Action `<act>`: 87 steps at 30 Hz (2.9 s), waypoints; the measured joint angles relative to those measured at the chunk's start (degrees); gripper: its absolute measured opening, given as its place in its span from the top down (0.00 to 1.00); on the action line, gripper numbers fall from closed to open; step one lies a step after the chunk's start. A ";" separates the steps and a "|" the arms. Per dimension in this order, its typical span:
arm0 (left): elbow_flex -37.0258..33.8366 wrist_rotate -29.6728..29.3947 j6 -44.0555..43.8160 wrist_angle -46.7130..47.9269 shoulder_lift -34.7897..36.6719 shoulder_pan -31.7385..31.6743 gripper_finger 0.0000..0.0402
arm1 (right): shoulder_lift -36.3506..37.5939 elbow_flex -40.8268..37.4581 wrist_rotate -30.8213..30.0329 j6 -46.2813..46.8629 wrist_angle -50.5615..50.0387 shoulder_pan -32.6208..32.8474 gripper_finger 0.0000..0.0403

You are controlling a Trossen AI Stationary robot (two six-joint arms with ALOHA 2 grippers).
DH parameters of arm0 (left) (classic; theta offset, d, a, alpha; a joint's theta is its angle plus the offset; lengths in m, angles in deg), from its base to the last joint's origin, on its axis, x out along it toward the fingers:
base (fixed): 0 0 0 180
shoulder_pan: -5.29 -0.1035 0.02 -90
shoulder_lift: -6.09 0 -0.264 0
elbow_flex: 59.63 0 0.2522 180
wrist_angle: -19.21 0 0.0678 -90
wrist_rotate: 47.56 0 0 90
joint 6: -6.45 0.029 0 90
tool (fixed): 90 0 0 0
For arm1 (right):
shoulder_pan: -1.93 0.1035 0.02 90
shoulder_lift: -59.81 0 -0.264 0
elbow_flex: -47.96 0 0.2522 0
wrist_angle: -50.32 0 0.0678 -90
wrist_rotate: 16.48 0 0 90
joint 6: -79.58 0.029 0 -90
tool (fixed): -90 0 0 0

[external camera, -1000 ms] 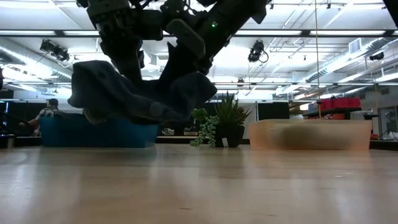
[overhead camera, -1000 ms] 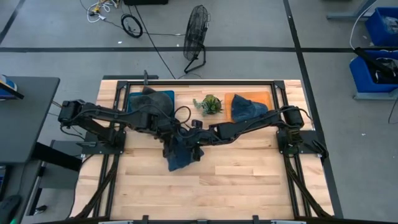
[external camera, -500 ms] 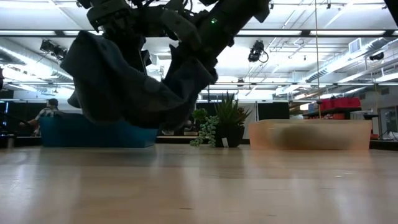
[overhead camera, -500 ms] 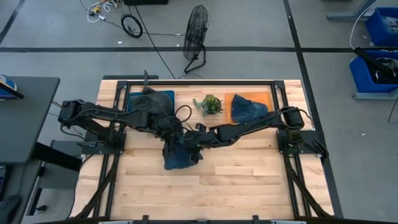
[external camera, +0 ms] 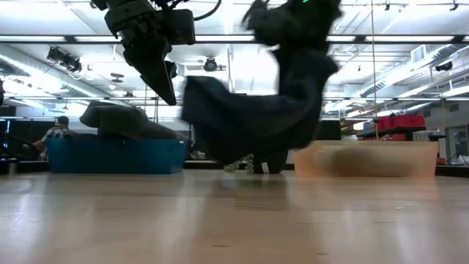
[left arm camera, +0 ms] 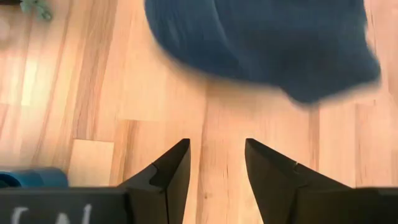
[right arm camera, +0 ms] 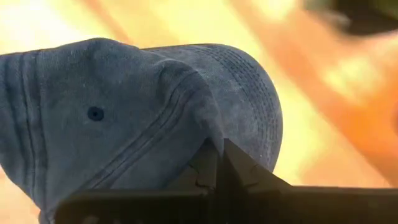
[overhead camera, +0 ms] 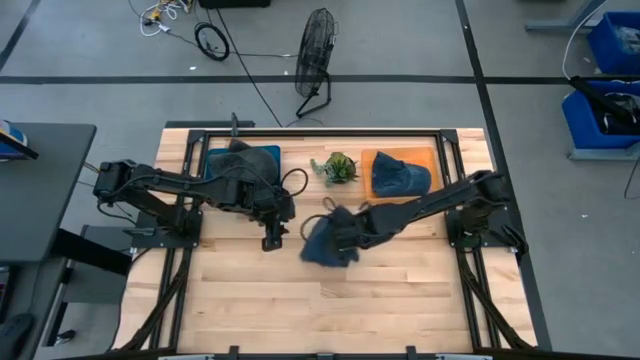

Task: Pick & Place hat
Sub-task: Put the blue cap into the orange bin, then return to home position

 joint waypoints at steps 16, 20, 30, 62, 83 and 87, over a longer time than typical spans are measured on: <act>0.00 0.00 0.18 -0.34 0.00 0.00 0.61 | 19.96 -4.47 -21.05 31.80 -34.80 -1.52 0.99; 0.00 0.00 0.18 -0.21 -0.02 0.00 0.61 | 20.77 -11.37 -20.91 37.42 -37.55 -5.55 0.99; 0.00 -0.02 0.62 -0.26 -0.02 0.00 0.61 | 22.41 -26.28 -22.36 50.11 -36.11 -16.48 0.99; 0.00 -0.02 0.42 0.05 -0.02 0.00 0.61 | 22.32 -30.65 -22.10 25.63 -12.31 -26.22 0.64; -0.02 -18.49 -4.68 15.80 34.49 0.00 0.61 | 34.03 -7.36 -16.36 -27.08 -13.35 -6.96 0.60; -1.71 -18.64 -8.37 19.93 45.77 0.04 0.61 | 40.92 -14.57 -10.06 -31.02 -5.13 -3.29 0.62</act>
